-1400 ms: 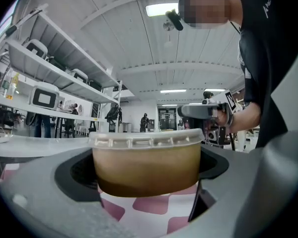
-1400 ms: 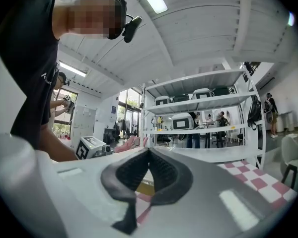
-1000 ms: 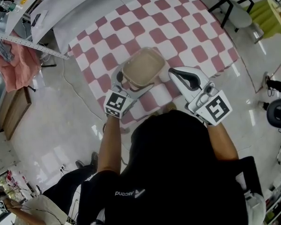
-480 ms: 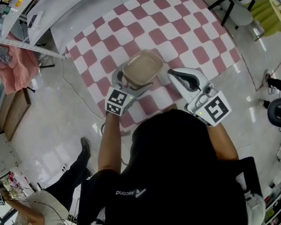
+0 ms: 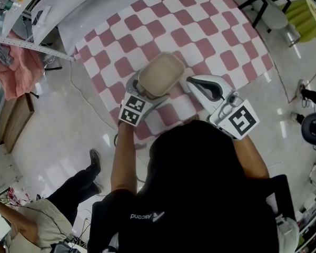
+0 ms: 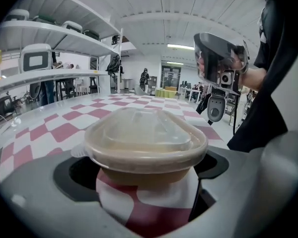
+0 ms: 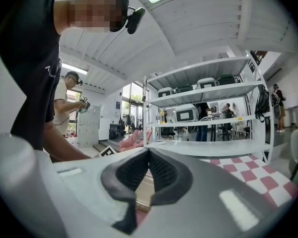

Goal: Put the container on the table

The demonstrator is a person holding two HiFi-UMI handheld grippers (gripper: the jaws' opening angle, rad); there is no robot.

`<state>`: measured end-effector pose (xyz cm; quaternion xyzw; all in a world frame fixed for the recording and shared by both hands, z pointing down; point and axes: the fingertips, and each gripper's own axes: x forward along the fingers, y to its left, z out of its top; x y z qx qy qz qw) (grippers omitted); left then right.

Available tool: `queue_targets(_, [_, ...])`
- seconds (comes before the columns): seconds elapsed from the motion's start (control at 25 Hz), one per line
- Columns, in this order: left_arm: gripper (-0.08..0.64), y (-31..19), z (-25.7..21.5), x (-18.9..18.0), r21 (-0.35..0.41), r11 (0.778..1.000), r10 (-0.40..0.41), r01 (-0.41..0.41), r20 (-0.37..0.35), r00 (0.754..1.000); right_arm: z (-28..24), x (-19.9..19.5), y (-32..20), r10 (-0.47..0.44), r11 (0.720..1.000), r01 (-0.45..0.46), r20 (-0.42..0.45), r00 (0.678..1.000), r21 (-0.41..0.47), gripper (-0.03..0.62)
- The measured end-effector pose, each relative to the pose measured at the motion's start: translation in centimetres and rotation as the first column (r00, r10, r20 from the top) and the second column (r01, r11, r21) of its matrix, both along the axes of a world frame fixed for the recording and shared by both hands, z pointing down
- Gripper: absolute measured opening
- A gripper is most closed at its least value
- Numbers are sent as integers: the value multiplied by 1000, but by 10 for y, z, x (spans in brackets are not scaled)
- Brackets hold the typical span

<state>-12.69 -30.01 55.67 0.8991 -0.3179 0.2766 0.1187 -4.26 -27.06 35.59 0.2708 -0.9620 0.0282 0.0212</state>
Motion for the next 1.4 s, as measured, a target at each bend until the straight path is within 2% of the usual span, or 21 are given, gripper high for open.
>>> queue_targets(0.44, [578,13,12,-14,-102,994,-32,41,86,996,2,-4,5,-24,1000,24,0,1000,-1,3])
queue_targets(0.76, [578,24,7,-29,-103,991,-76,86,99,992,5,-8,9,-47,999,47,0,999,-4,3])
queue_targets(0.92, [578,32,-7,-30,-86,992,-87,94,80,993,3,-9,11,-62,998,62,9,998,0,3])
queue_targets(1.0, [577,36,-24,-25,-53,995,-79,81,40,996,1,-9,11,-67,998,67,11,998,0,3])
queue_targets(1.12, [575,40,-63,-12,43,996,-70,75,-106,992,0,-8,13,-74,997,74,21,997,-3,3])
queue_targets(1.2, [574,42,-93,-2,116,990,-57,85,-225,973,-2,-7,14,-75,997,75,30,997,-3,3])
queue_targets(1.28, [564,46,-120,7,184,978,-35,97,-313,949,-4,-5,16,-78,997,79,39,996,-1,3])
queue_targets(1.32, [550,48,-132,12,215,972,-21,100,-339,940,-6,-4,17,-82,997,82,45,996,1,3])
queue_targets(1.4, [466,53,-151,20,270,957,1,104,-362,932,-9,-3,19,-92,996,92,55,994,12,3])
